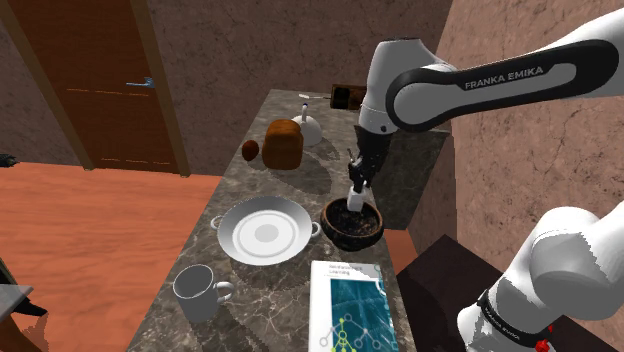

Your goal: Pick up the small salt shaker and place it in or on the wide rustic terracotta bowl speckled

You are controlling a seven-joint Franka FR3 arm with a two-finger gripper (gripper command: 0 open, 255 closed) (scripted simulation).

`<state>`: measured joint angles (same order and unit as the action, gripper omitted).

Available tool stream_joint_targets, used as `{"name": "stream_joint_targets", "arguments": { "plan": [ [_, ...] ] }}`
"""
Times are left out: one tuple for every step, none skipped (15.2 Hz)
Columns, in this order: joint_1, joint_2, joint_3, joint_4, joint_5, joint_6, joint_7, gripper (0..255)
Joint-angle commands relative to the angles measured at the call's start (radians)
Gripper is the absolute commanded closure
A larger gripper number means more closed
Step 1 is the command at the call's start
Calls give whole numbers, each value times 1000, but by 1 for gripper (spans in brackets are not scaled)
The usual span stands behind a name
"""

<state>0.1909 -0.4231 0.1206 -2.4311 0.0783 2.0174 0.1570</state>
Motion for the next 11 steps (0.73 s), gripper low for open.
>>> {"name": "stream_joint_targets", "arguments": {
  "plan": [
    [0, 6, 0, -20, 0, 27, -2, 255],
    [0, 10, 1, -30, 1, 41, -2, 255],
    [0, 15, 2, -40, 1, 56, -2, 255],
    [0, 23, 3, -54, 1, 77, -2, 255],
    [0, 22, 3, -54, 1, 77, -2, 255],
    [0, 23, 3, -54, 1, 77, -2, 255],
    [0, 23, 3, -54, 1, 77, -2, 255],
    [0, 23, 3, -54, 1, 77, -2, 255],
    [0, 23, 3, -54, 1, 77, -2, 255],
    [0, 23, 3, -54, 1, 77, -2, 255],
    [0, 23, 3, -54, 1, 77, -2, 255]
  ]
}}
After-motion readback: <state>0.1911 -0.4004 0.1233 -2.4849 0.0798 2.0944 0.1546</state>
